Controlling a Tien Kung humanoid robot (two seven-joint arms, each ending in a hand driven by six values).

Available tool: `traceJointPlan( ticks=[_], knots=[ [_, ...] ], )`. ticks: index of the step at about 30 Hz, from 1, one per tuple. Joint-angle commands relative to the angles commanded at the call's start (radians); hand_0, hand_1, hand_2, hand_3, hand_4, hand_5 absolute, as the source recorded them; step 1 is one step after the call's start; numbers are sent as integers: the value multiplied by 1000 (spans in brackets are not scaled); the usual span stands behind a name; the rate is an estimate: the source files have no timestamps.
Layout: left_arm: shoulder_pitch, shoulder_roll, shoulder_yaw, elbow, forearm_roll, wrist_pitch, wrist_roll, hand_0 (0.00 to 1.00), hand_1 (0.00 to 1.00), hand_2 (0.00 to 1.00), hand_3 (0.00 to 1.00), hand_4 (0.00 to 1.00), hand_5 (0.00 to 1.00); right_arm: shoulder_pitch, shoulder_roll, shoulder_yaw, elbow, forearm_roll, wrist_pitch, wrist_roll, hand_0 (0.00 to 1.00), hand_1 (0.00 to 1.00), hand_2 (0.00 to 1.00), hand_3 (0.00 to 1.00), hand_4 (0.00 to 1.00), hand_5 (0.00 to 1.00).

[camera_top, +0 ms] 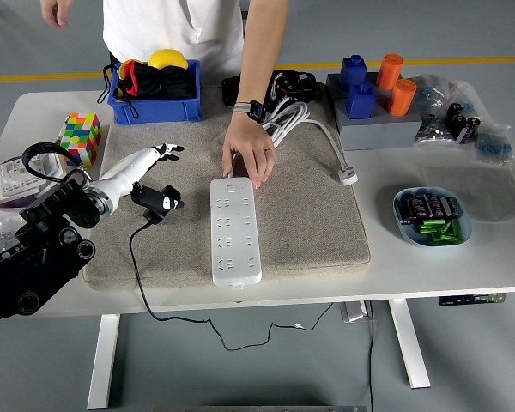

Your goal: Pull the plug out,throw it away,press the button

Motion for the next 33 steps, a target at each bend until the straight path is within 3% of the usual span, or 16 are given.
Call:
traceJointPlan(
  ticks=[4,5,10,11,16,17,28,33],
  knots=[
    [-2,6,4,-73,-24,13,-29,772,787,764,880,939,55,1,1,0,0,1,1,1,742,654,641,612,650,468],
    [-3,6,6,-85,-32,12,-32,327,403,439,809,741,2,1,1,1,0,1,0,1,743,654,640,612,649,467],
    [-22,-4,36,-108,-81,5,-29,327,403,439,809,741,2,1,1,-1,0,3,0,1,743,654,640,612,649,467],
    [-26,-7,41,-105,-88,3,-25,135,143,226,719,484,2,1,1,-2,0,3,0,2,744,654,640,612,650,468],
    [-57,-28,79,-67,-127,6,-17,135,143,226,719,484,2,3,0,-10,0,8,1,2,744,654,640,612,650,468],
    [-65,-31,88,-59,-138,3,-13,36,46,123,681,360,2,3,0,-11,0,8,1,2,744,654,640,612,650,468],
    [-134,-90,181,45,-249,-86,92,22,40,69,671,401,2,5,-4,-24,0,14,-1,2,742,654,640,612,649,468],
    [-166,-119,217,95,-267,-87,97,19,45,56,666,424,2,4,-5,-27,0,16,-1,2,743,654,640,612,649,468]
  ],
)
